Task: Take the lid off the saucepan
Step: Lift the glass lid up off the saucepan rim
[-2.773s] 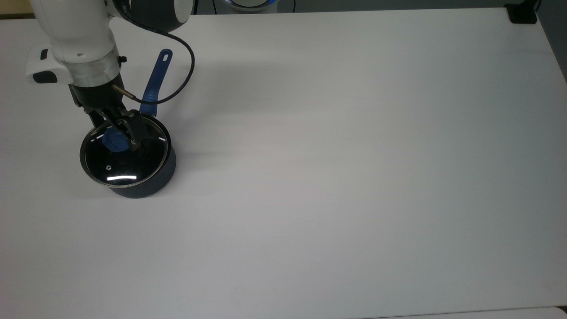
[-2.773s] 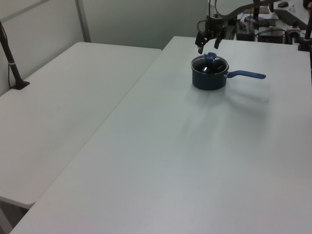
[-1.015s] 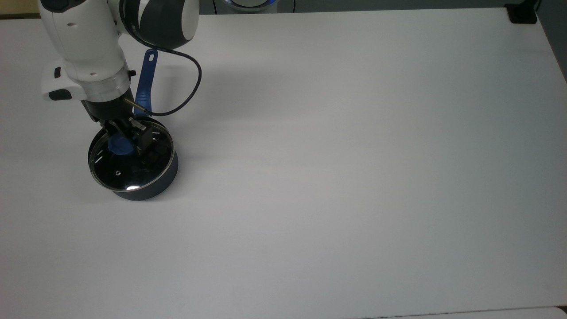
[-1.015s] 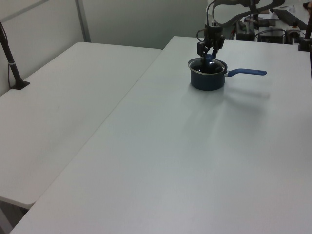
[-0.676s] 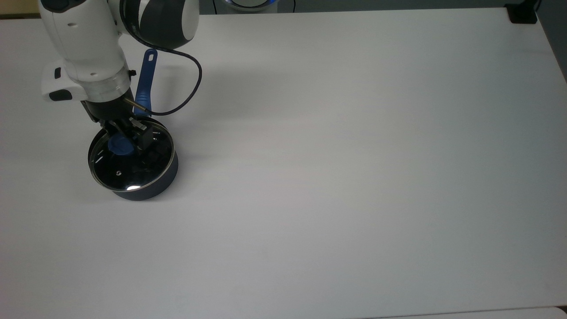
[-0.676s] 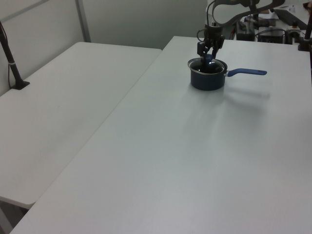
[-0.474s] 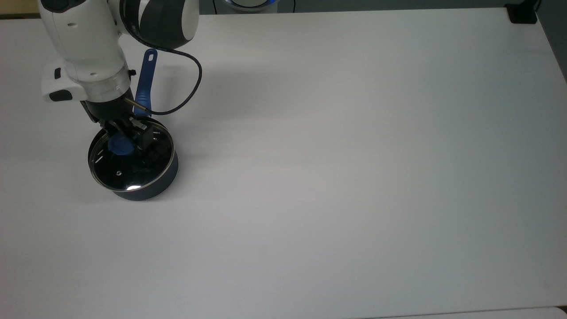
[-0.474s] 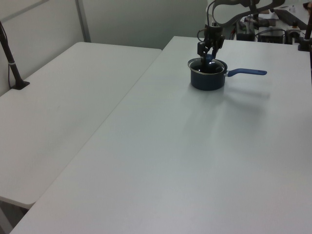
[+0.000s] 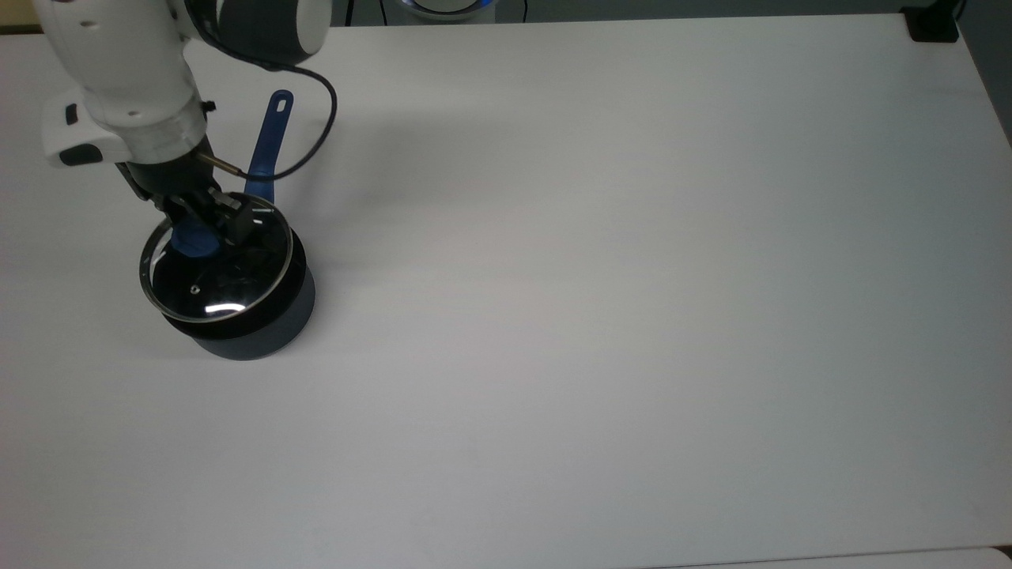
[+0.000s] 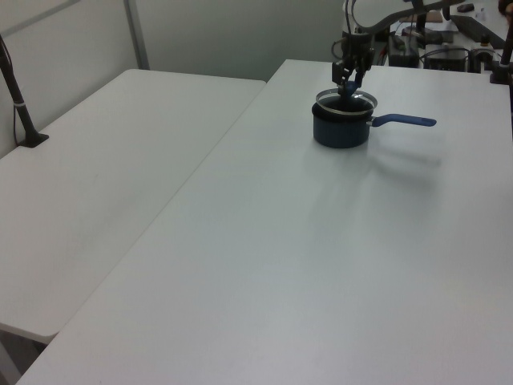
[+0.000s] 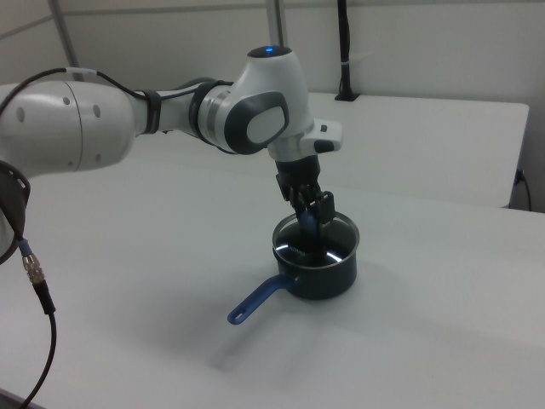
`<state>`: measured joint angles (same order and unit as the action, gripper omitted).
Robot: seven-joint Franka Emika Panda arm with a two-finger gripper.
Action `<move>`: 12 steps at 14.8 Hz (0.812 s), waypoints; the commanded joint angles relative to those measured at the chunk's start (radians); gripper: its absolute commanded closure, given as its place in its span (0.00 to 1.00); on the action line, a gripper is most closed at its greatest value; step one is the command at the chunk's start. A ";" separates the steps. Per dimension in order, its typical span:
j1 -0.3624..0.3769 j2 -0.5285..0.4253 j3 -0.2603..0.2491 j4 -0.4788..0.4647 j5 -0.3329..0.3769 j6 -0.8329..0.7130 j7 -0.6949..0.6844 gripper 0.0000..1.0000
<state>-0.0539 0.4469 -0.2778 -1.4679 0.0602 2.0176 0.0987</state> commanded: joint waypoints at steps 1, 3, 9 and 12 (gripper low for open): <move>0.014 -0.020 -0.015 0.020 -0.010 -0.069 -0.040 0.54; 0.016 -0.024 -0.015 0.021 -0.034 -0.073 -0.039 0.54; 0.057 -0.048 -0.011 0.018 -0.069 -0.077 -0.027 0.54; 0.104 -0.071 -0.011 0.015 -0.086 -0.157 -0.027 0.54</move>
<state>-0.0032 0.4237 -0.2787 -1.4416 0.0007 1.9384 0.0795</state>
